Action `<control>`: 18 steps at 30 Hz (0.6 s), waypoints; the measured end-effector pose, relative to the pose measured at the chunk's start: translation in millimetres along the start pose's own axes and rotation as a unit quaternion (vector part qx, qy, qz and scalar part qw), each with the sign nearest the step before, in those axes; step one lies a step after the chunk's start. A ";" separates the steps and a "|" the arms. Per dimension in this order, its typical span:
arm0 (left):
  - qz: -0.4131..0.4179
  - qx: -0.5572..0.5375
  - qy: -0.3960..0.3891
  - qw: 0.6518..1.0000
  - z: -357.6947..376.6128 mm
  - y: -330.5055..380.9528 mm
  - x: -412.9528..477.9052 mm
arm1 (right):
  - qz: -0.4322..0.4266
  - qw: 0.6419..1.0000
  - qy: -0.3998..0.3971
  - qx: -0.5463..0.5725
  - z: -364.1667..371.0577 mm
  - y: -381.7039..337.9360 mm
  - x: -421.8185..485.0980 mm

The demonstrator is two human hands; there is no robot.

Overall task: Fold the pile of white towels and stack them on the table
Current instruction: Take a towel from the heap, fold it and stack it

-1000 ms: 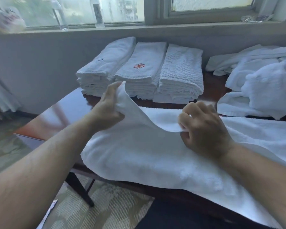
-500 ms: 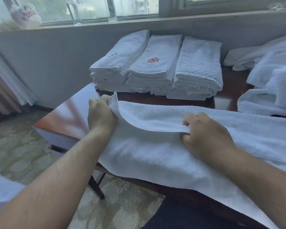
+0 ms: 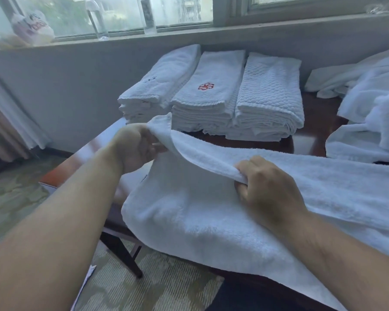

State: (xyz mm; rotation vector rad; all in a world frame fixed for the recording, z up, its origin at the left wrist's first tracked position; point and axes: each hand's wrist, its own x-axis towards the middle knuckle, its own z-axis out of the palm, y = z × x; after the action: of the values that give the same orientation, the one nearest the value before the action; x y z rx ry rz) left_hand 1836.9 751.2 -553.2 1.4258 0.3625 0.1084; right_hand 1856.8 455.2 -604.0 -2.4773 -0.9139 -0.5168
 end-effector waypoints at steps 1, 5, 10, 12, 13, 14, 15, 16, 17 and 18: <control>-0.031 0.014 -0.003 0.999 -7.3 3.4 -0.4 | -0.003 1.000 0.001 0.001 -0.5 -0.4 -0.2; -0.124 0.236 0.056 0.962 -22.3 9.3 0.0 | -0.021 1.000 -0.009 0.002 -1.2 -1.1 -2.2; -0.090 0.537 0.128 0.829 -23.3 7.3 9.1 | -0.023 1.000 -0.018 -0.008 0.3 -0.3 -0.8; -0.070 0.594 0.106 0.794 -19.0 4.9 13.0 | -0.023 0.999 -0.022 -0.008 0.1 -0.6 -0.9; -0.055 0.610 0.105 0.783 -16.3 4.0 14.4 | -0.022 0.999 -0.023 -0.007 -0.3 -0.9 -1.2; -0.041 0.627 0.108 0.771 -13.9 3.1 15.8 | -0.020 0.999 -0.025 -0.006 -0.7 -1.0 -1.4; -0.030 0.636 0.109 0.763 -12.2 2.9 16.7 | -0.018 0.999 -0.026 -0.005 -1.2 -1.2 -1.7; -0.025 0.628 0.109 0.770 -11.0 3.6 17.3 | -0.017 1.000 -0.026 -0.005 -1.6 -1.5 -1.8; -0.029 0.600 0.116 0.791 -10.6 3.9 18.3 | -0.015 1.000 -0.026 -0.007 -1.8 -1.6 -2.0; -0.039 0.553 0.137 0.821 -11.2 3.8 18.9 | -0.013 1.000 -0.026 -0.008 -1.9 -1.6 -2.2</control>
State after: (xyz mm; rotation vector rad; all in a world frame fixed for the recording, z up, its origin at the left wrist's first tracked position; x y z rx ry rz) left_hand 1851.7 767.8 -554.0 2.5626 0.7973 0.0263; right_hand 1853.8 454.1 -603.1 -2.5069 -0.9676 -0.4708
